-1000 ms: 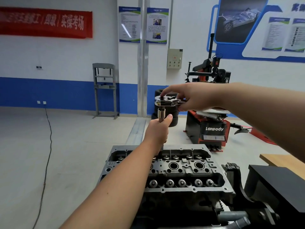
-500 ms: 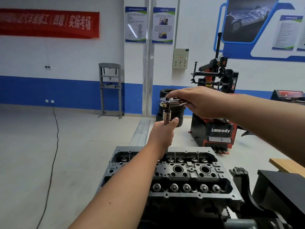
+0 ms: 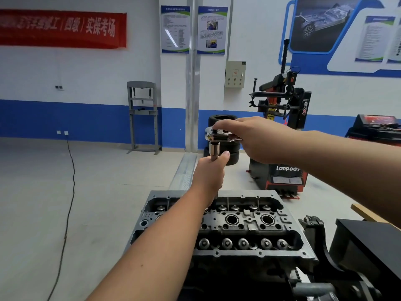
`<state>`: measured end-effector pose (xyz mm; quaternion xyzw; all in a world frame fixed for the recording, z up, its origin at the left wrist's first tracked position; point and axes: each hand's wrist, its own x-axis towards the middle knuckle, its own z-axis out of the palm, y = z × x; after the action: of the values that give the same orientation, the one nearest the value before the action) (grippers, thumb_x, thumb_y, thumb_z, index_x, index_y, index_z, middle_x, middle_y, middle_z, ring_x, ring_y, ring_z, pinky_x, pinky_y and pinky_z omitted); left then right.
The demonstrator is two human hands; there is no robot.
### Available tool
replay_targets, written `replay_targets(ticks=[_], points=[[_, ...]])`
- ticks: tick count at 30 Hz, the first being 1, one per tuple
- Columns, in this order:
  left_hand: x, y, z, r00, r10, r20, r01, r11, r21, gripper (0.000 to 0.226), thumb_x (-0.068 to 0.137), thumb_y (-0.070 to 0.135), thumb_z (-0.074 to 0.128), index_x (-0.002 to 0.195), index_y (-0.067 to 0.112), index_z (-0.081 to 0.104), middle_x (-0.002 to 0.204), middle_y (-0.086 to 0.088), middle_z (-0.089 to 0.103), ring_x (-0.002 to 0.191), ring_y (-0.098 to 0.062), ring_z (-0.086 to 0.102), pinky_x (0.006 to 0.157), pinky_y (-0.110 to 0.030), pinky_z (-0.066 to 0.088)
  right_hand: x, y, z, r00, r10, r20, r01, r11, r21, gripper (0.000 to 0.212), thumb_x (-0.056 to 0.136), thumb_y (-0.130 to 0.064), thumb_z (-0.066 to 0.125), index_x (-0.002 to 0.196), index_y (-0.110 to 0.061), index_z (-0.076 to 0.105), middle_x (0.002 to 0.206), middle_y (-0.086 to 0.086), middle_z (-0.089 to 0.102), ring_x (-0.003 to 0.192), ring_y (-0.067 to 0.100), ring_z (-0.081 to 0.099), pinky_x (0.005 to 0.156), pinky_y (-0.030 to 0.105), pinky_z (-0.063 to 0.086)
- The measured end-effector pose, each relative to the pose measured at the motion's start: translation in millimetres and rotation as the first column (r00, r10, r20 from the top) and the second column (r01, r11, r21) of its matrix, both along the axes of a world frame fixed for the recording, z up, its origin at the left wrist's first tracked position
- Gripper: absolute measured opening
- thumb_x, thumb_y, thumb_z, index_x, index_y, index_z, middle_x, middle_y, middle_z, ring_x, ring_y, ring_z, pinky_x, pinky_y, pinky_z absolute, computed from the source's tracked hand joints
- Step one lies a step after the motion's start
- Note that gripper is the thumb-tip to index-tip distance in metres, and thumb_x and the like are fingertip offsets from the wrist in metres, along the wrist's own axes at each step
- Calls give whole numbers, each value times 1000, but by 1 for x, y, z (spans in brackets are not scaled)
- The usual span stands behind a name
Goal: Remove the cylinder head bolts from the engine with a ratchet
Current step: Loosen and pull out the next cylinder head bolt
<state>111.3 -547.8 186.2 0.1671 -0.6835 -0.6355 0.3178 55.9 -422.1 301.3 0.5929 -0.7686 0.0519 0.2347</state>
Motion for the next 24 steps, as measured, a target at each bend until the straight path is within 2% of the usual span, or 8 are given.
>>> replay_targets(ticks=[3, 8, 17, 19, 21, 22, 23, 24], points=[[0, 0, 1, 1000, 8, 9, -8, 1000, -15, 41, 99, 43, 55, 69, 17, 47, 52, 4, 40, 51, -14, 39, 57, -31, 39, 6, 1, -2, 996, -6, 84, 8, 999, -33, 68, 90, -8, 57, 142, -45, 34, 84, -11, 50, 67, 6, 46, 51, 24, 28], [1, 0, 0, 1000, 2, 18, -2, 1000, -16, 38, 98, 43, 56, 73, 16, 45, 54, 3, 41, 50, -13, 39, 57, -31, 39, 10, 6, 6, 986, -45, 158, 44, 999, 12, 67, 93, -1, 50, 135, -51, 37, 80, -15, 49, 61, 6, 48, 48, 20, 32], [3, 1, 1, 999, 20, 40, -19, 1000, -24, 37, 96, 46, 56, 71, 19, 48, 53, 5, 43, 54, -16, 40, 63, -35, 40, 13, 5, 6, 962, -82, 261, 60, 994, 90, 65, 94, -4, 51, 130, -57, 40, 90, -10, 56, 67, 11, 54, 53, 26, 38], [3, 3, 2, 999, 38, 38, -37, 999, -19, 38, 96, 47, 56, 70, 19, 50, 56, 3, 44, 57, -17, 42, 63, -35, 41, 17, 6, 2, 977, -114, 181, 97, 990, 102, 64, 96, -9, 52, 139, -54, 37, 108, -6, 61, 86, 16, 60, 68, 32, 49], [2, 4, 2, 997, 63, 35, -62, 998, -19, 38, 95, 48, 56, 68, 22, 52, 58, 2, 47, 61, -20, 44, 67, -37, 41, 24, 12, -5, 989, -141, -52, 141, 990, -15, 54, 98, -23, 56, 146, -43, 39, 130, -3, 53, 118, 22, 52, 96, 40, 44], [1, 5, 2, 997, 70, 34, -70, 997, -14, 38, 95, 48, 57, 66, 24, 53, 58, 3, 48, 61, -20, 44, 68, -37, 41, 28, 15, -12, 994, -81, -67, 69, 983, -173, 45, 98, -29, 58, 142, -34, 48, 127, -3, 54, 119, 18, 50, 99, 35, 40], [1, 6, 2, 997, 73, 32, -73, 997, -6, 38, 94, 48, 57, 64, 25, 53, 56, 5, 48, 60, -20, 43, 69, -37, 40, 35, 19, -20, 999, 25, 30, -12, 928, -372, 32, 97, -32, 61, 128, -26, 60, 113, -8, 59, 107, 9, 54, 92, 24, 41], [0, 7, 3, 997, 72, 34, -72, 997, -4, 39, 94, 49, 57, 63, 25, 54, 54, 7, 48, 59, -21, 42, 69, -37, 40, 45, 21, -29, 958, 159, 240, 4, 827, -561, 19, 95, -34, 64, 109, -21, 67, 92, -15, 62, 88, 0, 56, 79, 14, 43]])
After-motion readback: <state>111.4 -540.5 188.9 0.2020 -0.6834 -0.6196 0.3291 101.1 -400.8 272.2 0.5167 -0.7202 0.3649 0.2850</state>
